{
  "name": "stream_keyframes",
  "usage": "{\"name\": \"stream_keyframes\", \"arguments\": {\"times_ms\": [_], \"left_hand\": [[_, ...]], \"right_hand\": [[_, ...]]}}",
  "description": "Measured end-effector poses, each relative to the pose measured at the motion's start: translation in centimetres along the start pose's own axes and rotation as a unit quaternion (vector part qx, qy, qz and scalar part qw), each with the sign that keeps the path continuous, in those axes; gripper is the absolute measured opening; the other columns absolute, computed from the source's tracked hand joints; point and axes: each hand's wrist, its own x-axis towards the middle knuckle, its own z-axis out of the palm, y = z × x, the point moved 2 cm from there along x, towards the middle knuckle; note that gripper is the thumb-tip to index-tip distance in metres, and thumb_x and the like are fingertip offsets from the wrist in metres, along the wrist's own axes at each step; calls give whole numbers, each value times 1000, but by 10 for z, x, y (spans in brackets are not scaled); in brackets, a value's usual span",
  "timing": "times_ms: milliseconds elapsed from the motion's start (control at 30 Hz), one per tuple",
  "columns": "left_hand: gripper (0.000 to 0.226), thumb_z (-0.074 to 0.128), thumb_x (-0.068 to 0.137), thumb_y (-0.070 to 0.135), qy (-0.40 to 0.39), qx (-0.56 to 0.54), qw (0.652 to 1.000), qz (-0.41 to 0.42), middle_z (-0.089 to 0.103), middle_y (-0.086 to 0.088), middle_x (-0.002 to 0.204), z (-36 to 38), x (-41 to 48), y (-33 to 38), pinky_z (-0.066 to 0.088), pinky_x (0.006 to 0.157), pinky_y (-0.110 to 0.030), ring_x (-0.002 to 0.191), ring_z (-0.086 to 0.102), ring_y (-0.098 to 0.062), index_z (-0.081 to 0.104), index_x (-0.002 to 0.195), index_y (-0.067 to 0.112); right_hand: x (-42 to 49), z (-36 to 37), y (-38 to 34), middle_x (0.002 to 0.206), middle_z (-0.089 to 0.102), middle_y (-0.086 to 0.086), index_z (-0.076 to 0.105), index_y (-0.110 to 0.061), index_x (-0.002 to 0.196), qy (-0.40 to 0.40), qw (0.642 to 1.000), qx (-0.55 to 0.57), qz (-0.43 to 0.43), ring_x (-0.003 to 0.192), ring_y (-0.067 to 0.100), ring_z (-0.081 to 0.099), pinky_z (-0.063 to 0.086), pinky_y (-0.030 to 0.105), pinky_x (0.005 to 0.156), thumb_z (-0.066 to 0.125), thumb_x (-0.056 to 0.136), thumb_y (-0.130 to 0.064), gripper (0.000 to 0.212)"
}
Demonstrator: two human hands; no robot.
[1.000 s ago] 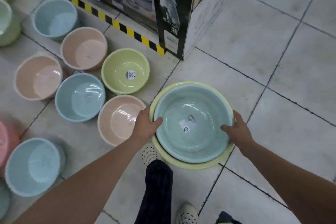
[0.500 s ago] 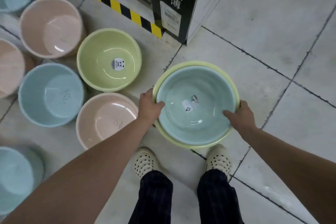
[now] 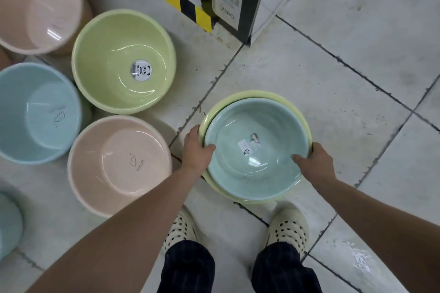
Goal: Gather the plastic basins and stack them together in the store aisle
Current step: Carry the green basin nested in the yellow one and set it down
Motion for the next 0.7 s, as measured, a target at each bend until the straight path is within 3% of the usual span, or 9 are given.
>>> {"name": "stream_keyframes", "arguments": {"times_ms": [100, 200, 333, 400, 467, 533, 700], "left_hand": [[69, 65, 73, 22, -3, -15, 1000, -17, 64, -7, 121, 3, 6, -4, 53, 96, -47, 107, 64, -28, 47, 140, 21], [55, 68, 78, 2, 1, -57, 998, -32, 71, -5, 106, 4, 8, -3, 57, 88, -42, 97, 69, -29, 57, 130, 17], [48, 68, 80, 1, 22, -102, 994, -23, 71, -3, 105, -6, 4, 7, 58, 85, -37, 94, 70, -27, 60, 123, 20], [47, 68, 77, 4, 43, -122, 992, -8, 71, -1, 102, -19, -2, 13, 58, 83, -32, 90, 71, -17, 61, 120, 23], [41, 66, 77, 1, 56, -140, 989, 8, 70, 4, 91, -39, -15, 22, 55, 67, -14, 71, 67, 4, 63, 111, 24], [41, 64, 79, -3, 72, -156, 985, 23, 69, 11, 83, -66, -31, 34, 46, 56, -6, 58, 61, 10, 63, 105, 29], [36, 67, 79, 0, 106, -191, 975, 39, 71, 14, 86, -156, -62, 66, 49, 66, -12, 65, 64, 11, 66, 103, 27]], "right_hand": [[10, 6, 0, 103, 62, 10, 53, -9, 125, -7, 1000, 13, 8, 90, 30, 58, 51, 40, 79, 70, 83, -22, 46], [14, 7, -4, 104, 60, 10, 51, -9, 127, -9, 1000, 20, 17, 93, 33, 59, 52, 42, 82, 71, 82, -18, 51], [10, -3, -21, 103, 55, 7, 45, -11, 133, -8, 999, 31, -11, 92, 31, 57, 50, 40, 78, 70, 82, -15, 56], [2, -14, -37, 104, 55, 7, 43, -14, 136, -9, 998, 49, -32, 90, 28, 55, 45, 35, 74, 68, 83, -13, 59], [-10, -26, -58, 109, 58, 8, 42, -17, 138, -13, 996, 71, -61, 91, 28, 56, 44, 32, 74, 67, 82, -11, 62], [-26, -38, -86, 110, 58, 7, 42, -19, 139, -13, 993, 88, -81, 93, 27, 56, 43, 31, 74, 67, 82, -10, 62], [-75, -57, -172, 108, 58, 3, 44, -17, 138, -25, 987, 85, -137, 92, 24, 56, 42, 30, 74, 68, 80, -11, 63]]}}
